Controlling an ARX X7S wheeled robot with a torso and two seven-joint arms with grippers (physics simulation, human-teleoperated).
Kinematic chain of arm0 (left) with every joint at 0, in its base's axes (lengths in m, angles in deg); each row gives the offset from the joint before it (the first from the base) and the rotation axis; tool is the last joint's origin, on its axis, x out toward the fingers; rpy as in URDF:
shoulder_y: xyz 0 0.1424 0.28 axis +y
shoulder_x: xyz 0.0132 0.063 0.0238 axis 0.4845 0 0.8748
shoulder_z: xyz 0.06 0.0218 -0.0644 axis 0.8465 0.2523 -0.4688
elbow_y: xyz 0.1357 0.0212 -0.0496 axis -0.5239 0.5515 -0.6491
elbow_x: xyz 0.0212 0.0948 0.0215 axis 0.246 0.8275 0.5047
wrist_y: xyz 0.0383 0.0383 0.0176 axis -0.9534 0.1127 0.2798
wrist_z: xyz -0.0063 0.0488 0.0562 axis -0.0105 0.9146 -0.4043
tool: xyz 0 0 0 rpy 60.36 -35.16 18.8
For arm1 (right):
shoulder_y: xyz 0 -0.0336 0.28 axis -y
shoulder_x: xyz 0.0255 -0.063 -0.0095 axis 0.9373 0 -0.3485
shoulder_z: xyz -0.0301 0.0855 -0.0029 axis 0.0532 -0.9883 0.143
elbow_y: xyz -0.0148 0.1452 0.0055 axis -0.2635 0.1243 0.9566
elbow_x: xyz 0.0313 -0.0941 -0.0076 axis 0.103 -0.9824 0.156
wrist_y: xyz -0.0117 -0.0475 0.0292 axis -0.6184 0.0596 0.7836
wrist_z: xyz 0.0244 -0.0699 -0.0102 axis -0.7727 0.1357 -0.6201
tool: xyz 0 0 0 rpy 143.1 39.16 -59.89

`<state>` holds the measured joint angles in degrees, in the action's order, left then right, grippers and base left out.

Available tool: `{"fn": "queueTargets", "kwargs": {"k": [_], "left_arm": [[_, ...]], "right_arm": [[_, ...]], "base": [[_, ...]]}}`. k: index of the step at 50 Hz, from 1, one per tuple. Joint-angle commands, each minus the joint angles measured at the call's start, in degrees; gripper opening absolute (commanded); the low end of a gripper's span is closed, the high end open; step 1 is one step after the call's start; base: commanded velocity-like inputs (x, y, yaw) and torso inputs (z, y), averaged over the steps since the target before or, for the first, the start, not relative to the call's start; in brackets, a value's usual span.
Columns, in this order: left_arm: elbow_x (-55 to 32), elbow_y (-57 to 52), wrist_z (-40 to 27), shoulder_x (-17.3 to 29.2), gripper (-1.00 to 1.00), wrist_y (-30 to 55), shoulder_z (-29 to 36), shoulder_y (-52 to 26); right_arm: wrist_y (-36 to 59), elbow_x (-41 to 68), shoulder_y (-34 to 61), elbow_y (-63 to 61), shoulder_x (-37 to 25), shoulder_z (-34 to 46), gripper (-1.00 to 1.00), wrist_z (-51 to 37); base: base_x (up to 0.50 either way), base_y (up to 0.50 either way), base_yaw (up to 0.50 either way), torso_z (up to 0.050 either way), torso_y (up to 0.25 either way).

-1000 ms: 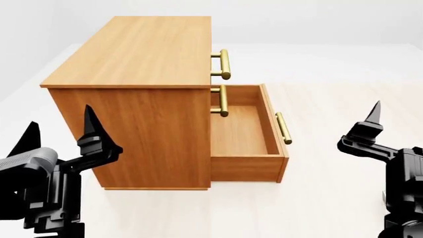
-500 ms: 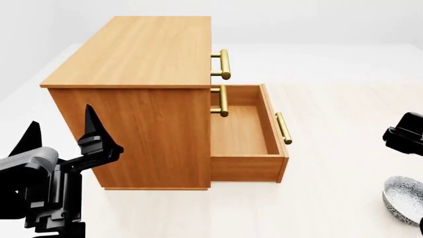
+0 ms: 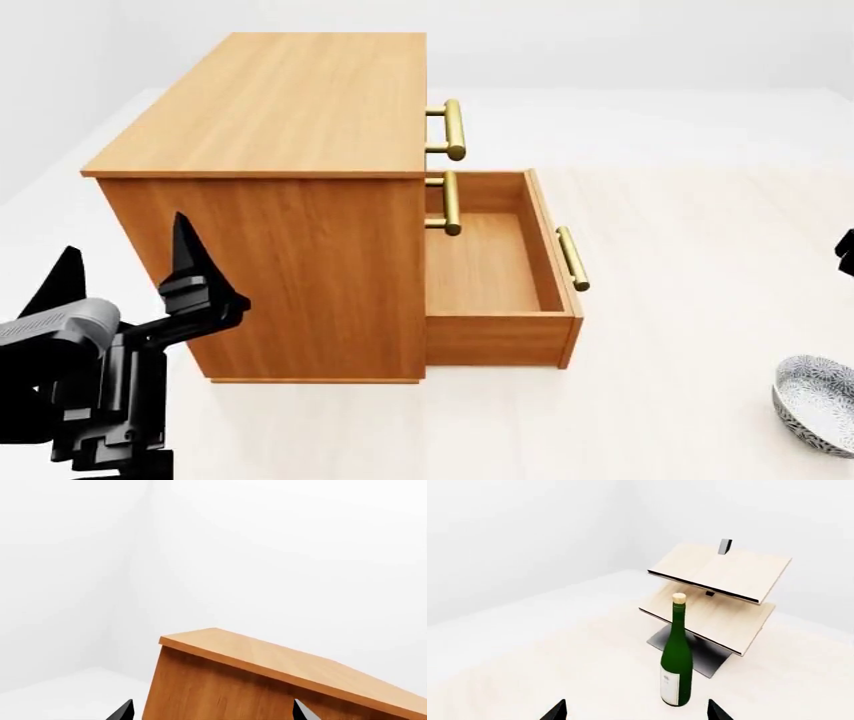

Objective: Put the bowl on top of the cabinet.

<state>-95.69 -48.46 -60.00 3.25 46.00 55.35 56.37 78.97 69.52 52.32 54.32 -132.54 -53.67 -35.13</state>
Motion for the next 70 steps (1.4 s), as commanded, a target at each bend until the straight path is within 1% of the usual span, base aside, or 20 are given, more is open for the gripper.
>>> {"fn": "queueTargets", "kwargs": {"k": [1, 5, 12, 13, 14, 15, 30, 32, 33, 34, 35, 36, 37, 38, 40, 44, 53, 61, 65, 70], "left_arm": [[0.0, 0.1, -0.2, 0.2, 1.00, -0.2, 0.2, 0.1], [-0.1, -0.1, -0.3, 0.3, 1.00, -0.1, 0.3, 0.1], [0.0, 0.3, -0.4, 0.3, 1.00, -0.4, 0.5, 0.0], [0.0, 0.2, -0.4, 0.4, 1.00, -0.3, 0.5, 0.0], [0.1, 0.1, -0.5, 0.4, 1.00, -0.2, 0.6, 0.0], [0.0, 0.1, -0.6, 0.4, 1.00, -0.2, 0.6, 0.0], [0.0, 0.1, -0.8, 0.6, 1.00, -0.4, 0.8, 0.0], [-0.1, 0.1, -0.9, 0.6, 1.00, -0.4, 0.8, -0.1], [0.1, 0.4, -0.8, 0.6, 1.00, -0.6, 0.9, 0.0], [0.2, 0.5, -0.8, 0.5, 1.00, -0.6, 1.1, -0.1], [0.3, 0.4, -0.8, 0.5, 1.00, -0.5, 1.2, -0.1], [0.4, 0.5, -0.8, 0.5, 1.00, -0.7, 1.3, -0.1], [0.3, 0.7, -0.7, 0.5, 1.00, -0.7, 1.3, -0.2], [0.2, 0.6, -0.8, 0.6, 1.00, -0.6, 1.2, -0.2], [0.2, 1.0, -0.7, 0.6, 1.00, -0.8, 1.1, -0.3], [0.2, 0.9, -0.9, 0.6, 1.00, -0.8, 1.2, -0.2], [0.1, 0.9, -1.0, 0.8, 1.00, -1.1, 1.2, 0.1], [0.0, 0.7, -1.2, 1.0, 1.00, -1.1, 1.3, 0.0], [-0.1, 0.6, -1.4, 1.0, 1.00, -1.0, 1.4, 0.0], [-0.2, 0.7, -1.5, 1.1, 1.00, -1.1, 1.3, -0.1]], "right_arm": [[-6.9, 0.6, 0.6, 1.7, -5.4, 4.9, 1.00, 0.8], [-6.6, 0.2, 1.5, 2.0, -5.6, 5.7, 1.00, 1.1], [-6.9, -3.0, 1.3, 1.4, -5.2, 6.3, 1.00, 4.5], [-7.0, -3.7, 1.4, 1.1, -5.0, 6.5, 1.00, 5.3], [-7.3, -4.7, 1.6, 0.3, -4.9, 6.8, 1.00, 8.2], [-8.0, -6.0, 1.4, -0.4, -4.5, 6.2, 1.00, 7.8], [-8.2, -5.9, 1.6, -0.8, -4.5, 6.3, 1.00, 7.5], [-8.9, -5.9, -0.3, -1.7, -3.8, 5.4, 1.00, 9.8], [-9.0, -6.3, -1.1, -2.0, -3.7, 5.2, 1.00, 8.8], [-8.1, -5.7, -0.6, -1.6, -4.1, 6.2, 1.00, 9.2], [-5.0, -3.7, 1.9, 0.1, -5.4, 9.9, 1.00, 5.0], [-4.6, -3.5, 2.8, 0.6, -5.4, 10.6, 1.00, 3.5], [-5.0, -4.8, 3.6, -0.2, -5.4, 10.8, 1.00, 6.6], [-3.8, -3.1, 5.3, 1.1, -5.8, 12.2, 1.00, 7.4], [-3.9, -2.5, 7.6, 2.8, -5.6, 12.5, 1.00, 8.8], [-2.9, -4.2, 10.9, 6.0, -5.9, 14.6, 1.00, 10.5], [-0.9, -1.1, 17.1, 12.6, -6.1, 16.7, 1.00, 7.9], [0.3, 0.0, 18.6, 15.2, -6.8, 17.8, 1.00, 6.8], [1.1, 4.0, 19.5, 14.6, -7.5, 18.0, 1.00, 1.7], [2.5, 8.7, 21.9, 14.9, -7.8, 20.0, 1.00, -1.9]], "base": [[0.00, 0.00, 0.00, 0.000, 0.000], [0.00, 0.00, 0.00, 0.000, 0.000], [0.00, 0.00, 0.00, 0.000, 0.000], [0.00, 0.00, 0.00, 0.000, 0.000], [0.00, 0.00, 0.00, 0.000, 0.000], [0.00, 0.00, 0.00, 0.000, 0.000], [0.00, 0.00, 0.00, 0.000, 0.000], [0.00, 0.00, 0.00, 0.000, 0.000], [0.00, 0.00, 0.00, 0.000, 0.000], [0.00, 0.00, 0.00, 0.000, 0.000], [0.00, 0.00, 0.00, 0.000, 0.000], [0.00, 0.00, 0.00, 0.000, 0.000], [0.00, 0.00, 0.00, 0.000, 0.000], [0.00, 0.00, 0.00, 0.000, 0.000], [0.00, 0.00, 0.00, 0.000, 0.000], [0.00, 0.00, 0.00, 0.000, 0.000], [0.00, 0.00, 0.00, 0.000, 0.000], [0.00, 0.00, 0.00, 0.000, 0.000], [0.00, 0.00, 0.00, 0.000, 0.000], [0.00, 0.00, 0.00, 0.000, 0.000]]}}
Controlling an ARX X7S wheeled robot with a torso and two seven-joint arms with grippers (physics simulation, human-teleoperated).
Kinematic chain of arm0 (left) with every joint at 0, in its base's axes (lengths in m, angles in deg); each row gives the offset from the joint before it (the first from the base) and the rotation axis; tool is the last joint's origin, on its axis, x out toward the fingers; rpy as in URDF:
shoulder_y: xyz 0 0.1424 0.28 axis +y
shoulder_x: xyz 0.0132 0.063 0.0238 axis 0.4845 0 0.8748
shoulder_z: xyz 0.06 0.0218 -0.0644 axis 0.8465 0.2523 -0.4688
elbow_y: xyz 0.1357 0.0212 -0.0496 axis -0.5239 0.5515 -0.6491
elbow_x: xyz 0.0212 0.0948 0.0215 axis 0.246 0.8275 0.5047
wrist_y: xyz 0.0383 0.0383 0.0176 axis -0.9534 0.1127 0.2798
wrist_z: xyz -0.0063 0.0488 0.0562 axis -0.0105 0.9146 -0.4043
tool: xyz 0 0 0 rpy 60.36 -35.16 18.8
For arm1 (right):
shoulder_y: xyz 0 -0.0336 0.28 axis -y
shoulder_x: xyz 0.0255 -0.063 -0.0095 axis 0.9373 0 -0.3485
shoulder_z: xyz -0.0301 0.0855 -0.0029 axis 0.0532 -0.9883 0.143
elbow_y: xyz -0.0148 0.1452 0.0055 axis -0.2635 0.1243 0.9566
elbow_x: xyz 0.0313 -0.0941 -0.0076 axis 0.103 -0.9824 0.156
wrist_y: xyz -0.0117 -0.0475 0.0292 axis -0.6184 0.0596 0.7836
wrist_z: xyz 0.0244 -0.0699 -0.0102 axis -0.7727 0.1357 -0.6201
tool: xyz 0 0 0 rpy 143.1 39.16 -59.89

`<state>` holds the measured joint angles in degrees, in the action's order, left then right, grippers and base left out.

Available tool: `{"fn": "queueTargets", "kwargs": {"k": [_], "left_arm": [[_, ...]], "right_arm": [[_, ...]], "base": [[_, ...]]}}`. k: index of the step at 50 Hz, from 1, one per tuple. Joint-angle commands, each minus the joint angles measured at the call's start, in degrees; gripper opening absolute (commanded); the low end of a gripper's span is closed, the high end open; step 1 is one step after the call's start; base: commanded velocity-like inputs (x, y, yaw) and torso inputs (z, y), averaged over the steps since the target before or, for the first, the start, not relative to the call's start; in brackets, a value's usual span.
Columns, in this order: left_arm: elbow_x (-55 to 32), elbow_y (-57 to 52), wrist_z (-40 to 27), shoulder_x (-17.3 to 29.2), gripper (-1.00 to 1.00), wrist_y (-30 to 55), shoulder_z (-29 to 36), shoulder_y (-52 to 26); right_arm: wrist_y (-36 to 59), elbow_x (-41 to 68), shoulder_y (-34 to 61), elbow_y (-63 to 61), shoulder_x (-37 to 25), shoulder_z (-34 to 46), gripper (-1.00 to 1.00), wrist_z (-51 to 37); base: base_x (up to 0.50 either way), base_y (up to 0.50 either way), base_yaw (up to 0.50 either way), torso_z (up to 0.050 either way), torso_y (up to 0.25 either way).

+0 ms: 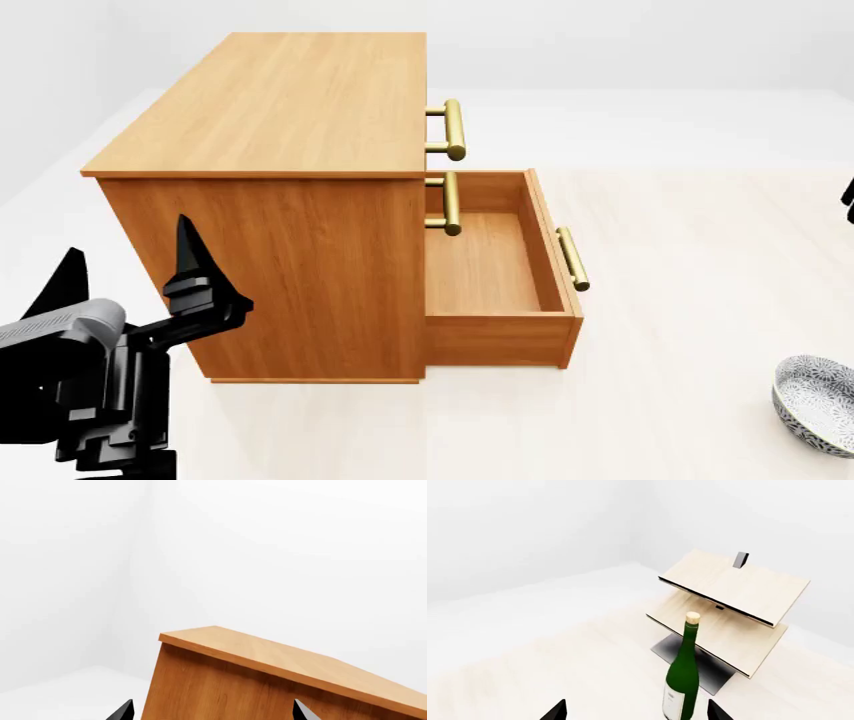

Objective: Put the bowl on top of the cabinet.

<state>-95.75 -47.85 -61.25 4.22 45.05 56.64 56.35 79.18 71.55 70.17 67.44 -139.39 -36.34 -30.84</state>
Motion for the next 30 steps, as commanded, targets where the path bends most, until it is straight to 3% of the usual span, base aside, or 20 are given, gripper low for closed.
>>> {"fn": "queueTargets", "kwargs": {"k": [1, 14, 30], "left_arm": [[-0.2, 0.0, -0.3, 0.2, 1.00, 0.0, 0.1, -0.1], [0.0, 0.1, -0.4, 0.3, 1.00, -0.3, 0.4, 0.0], [-0.2, 0.1, -0.7, 0.6, 1.00, -0.5, 0.6, 0.0]], "right_arm": [[2.3, 6.9, 4.3, 2.0, -1.0, 3.0, 1.00, -6.6], [0.5, 8.1, 8.1, 5.6, -3.0, 8.7, 1.00, -7.6], [-1.6, 4.3, 4.8, 11.7, -5.4, 8.3, 1.00, -2.1]], "base": [[0.00, 0.00, 0.00, 0.000, 0.000], [0.00, 0.00, 0.00, 0.000, 0.000], [0.00, 0.00, 0.00, 0.000, 0.000]]}}
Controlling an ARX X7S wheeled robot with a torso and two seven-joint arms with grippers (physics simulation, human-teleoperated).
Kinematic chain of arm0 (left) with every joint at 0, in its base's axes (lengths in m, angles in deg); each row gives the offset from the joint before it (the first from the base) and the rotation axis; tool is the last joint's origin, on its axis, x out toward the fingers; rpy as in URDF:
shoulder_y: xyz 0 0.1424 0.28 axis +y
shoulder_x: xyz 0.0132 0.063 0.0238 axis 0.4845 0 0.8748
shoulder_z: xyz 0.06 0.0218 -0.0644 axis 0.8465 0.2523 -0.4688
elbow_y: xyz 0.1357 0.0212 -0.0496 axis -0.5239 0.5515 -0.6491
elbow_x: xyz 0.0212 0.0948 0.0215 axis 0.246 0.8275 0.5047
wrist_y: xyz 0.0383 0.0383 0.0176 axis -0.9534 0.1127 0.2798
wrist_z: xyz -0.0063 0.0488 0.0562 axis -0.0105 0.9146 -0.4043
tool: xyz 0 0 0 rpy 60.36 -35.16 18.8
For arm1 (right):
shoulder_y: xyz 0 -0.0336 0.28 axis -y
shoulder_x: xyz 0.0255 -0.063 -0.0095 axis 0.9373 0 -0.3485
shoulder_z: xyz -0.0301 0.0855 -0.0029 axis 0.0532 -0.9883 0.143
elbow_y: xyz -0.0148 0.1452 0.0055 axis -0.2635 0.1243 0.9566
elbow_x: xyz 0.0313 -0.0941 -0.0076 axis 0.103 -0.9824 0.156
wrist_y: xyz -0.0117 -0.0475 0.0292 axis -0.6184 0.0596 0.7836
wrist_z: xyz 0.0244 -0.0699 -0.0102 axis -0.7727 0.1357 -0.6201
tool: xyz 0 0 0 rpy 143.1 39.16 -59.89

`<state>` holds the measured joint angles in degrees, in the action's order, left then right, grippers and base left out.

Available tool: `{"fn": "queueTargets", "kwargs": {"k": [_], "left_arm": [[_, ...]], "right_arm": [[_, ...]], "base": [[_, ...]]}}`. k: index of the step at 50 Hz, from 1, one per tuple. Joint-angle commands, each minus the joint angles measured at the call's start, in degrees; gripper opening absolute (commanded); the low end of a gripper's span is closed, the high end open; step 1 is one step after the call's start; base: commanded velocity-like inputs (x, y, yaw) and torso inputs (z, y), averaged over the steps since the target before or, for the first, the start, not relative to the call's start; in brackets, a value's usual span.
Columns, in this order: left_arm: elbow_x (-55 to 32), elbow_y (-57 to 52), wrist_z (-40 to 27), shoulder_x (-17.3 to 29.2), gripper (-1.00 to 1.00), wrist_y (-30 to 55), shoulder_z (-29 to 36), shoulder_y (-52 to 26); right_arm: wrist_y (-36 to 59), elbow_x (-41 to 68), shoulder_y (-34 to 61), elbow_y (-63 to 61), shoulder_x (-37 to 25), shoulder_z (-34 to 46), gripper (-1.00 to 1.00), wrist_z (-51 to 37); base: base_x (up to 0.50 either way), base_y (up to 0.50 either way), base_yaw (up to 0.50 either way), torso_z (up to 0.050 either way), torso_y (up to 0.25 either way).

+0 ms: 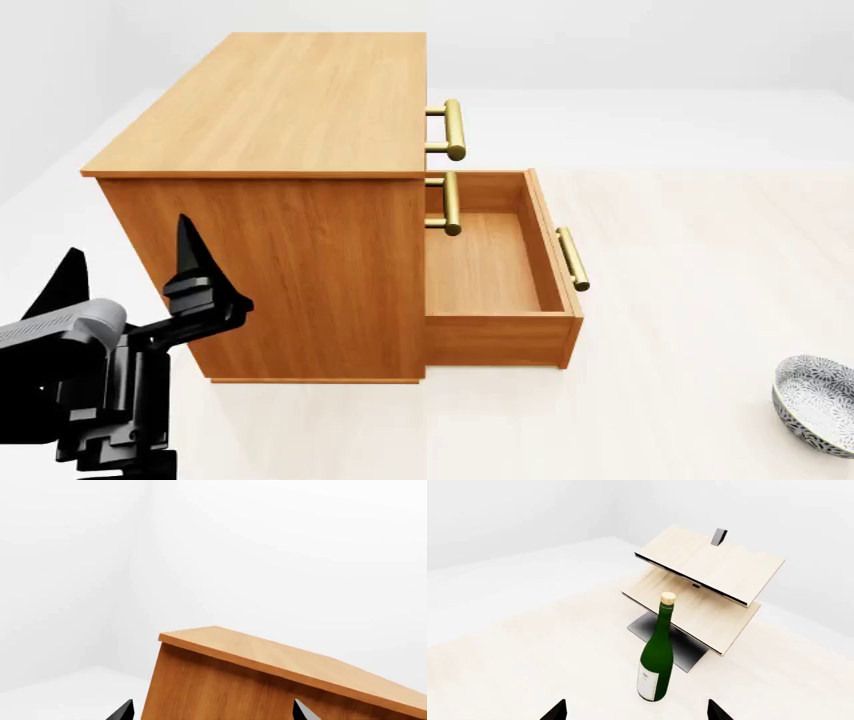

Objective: Put the bowl on top of the cabinet.

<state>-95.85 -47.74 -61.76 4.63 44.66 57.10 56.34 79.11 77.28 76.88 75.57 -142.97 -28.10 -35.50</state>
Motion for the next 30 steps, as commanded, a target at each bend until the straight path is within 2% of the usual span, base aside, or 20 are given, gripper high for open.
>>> {"fn": "queueTargets", "kwargs": {"k": [1, 14, 30], "left_arm": [[0.0, 0.1, -0.2, 0.2, 1.00, -0.2, 0.2, 0.0], [-0.2, 0.2, -0.4, 0.4, 1.00, -0.2, 0.3, -0.2], [0.2, 0.6, -0.5, 0.5, 1.00, -0.5, 0.9, -0.1]], "right_arm": [[-1.7, -1.5, -2.3, 3.9, -1.9, -0.1, 1.00, 3.1], [-4.2, -3.4, -7.0, 8.8, -1.7, -0.9, 1.00, 8.9], [-9.1, -4.7, -14.4, 12.7, -1.1, -3.7, 1.00, 11.8]], "base": [[0.00, 0.00, 0.00, 0.000, 0.000], [0.00, 0.00, 0.00, 0.000, 0.000], [0.00, 0.00, 0.00, 0.000, 0.000]]}}
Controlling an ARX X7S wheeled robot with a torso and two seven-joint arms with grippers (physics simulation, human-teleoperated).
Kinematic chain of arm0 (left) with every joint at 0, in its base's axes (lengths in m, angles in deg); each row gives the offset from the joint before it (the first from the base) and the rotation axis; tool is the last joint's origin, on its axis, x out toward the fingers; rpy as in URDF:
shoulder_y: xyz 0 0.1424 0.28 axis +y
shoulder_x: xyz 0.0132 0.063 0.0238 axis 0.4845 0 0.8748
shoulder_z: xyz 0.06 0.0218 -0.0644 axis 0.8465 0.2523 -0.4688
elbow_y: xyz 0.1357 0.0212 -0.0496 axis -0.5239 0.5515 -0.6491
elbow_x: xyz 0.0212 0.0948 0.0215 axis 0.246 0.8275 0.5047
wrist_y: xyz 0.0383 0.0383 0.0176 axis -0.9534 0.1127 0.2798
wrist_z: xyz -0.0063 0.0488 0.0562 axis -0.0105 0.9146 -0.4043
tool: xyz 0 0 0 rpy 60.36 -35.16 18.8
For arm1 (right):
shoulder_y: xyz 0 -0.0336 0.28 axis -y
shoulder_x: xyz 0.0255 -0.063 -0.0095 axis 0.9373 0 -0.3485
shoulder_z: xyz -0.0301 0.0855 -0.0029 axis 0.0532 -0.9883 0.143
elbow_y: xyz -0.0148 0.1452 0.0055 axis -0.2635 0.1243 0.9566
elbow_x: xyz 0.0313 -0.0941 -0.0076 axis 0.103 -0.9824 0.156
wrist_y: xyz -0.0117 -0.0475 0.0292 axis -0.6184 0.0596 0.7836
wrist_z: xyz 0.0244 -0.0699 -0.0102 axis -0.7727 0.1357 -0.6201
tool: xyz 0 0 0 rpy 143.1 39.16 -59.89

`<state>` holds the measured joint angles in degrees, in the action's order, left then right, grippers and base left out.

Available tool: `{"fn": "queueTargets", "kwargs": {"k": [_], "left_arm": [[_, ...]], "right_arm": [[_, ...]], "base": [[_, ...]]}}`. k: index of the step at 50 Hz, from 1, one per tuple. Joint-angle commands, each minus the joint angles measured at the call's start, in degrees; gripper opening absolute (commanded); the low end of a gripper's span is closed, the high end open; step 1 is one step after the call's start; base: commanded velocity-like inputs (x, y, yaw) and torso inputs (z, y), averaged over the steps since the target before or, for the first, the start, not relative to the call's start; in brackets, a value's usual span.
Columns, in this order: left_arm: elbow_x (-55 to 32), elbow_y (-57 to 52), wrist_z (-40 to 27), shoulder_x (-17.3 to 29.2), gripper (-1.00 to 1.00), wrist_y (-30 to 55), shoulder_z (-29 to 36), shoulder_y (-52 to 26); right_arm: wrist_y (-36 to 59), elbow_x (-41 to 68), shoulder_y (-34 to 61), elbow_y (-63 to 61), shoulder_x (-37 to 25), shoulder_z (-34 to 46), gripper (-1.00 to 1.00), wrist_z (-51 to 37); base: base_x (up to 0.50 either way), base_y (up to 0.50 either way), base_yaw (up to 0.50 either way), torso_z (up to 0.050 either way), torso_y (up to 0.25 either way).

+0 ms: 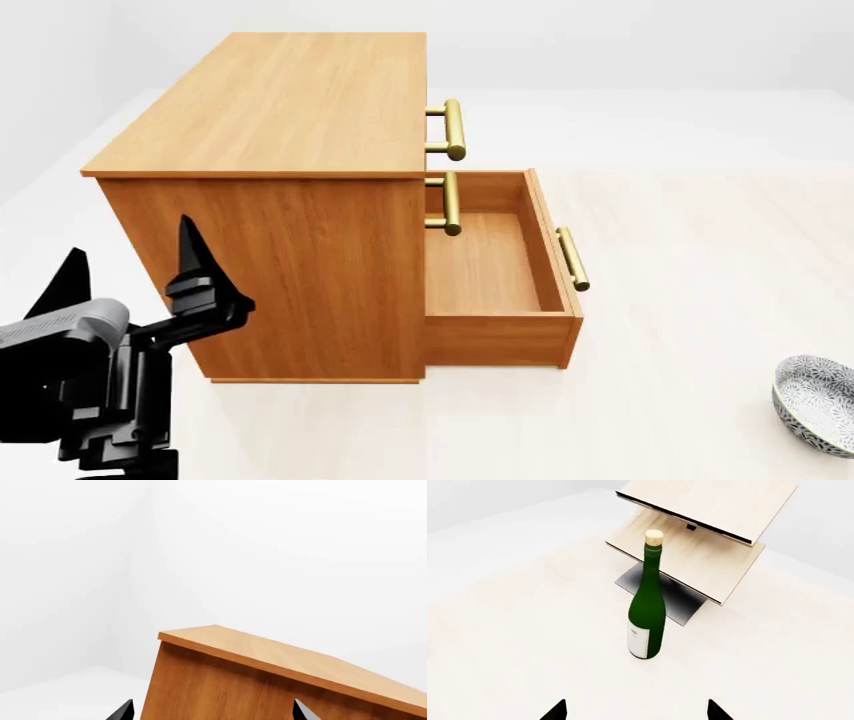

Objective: Put the bowl on top of the cabinet.

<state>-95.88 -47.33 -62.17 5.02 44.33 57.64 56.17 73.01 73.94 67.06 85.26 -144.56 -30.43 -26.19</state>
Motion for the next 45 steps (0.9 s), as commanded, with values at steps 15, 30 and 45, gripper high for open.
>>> {"fn": "queueTargets", "kwargs": {"k": [15, 30, 45], "left_arm": [[-0.1, 0.5, -0.3, 0.2, 1.00, -0.4, 0.4, 0.0], [-0.2, 0.3, -0.7, 0.5, 1.00, -0.4, 0.6, 0.0], [-0.3, 0.2, -1.0, 0.7, 1.00, -0.3, 0.8, -0.1]], "right_arm": [[-4.3, -2.6, -7.1, 5.6, 2.2, -0.6, 1.00, 3.4], [-7.6, -1.8, -12.0, 7.5, 3.8, -2.9, 1.00, 4.2], [-10.8, -0.2, -18.5, 6.4, 3.2, -7.0, 1.00, 3.0]], "base": [[0.00, 0.00, 0.00, 0.000, 0.000], [0.00, 0.00, 0.00, 0.000, 0.000], [0.00, 0.00, 0.00, 0.000, 0.000]]}}
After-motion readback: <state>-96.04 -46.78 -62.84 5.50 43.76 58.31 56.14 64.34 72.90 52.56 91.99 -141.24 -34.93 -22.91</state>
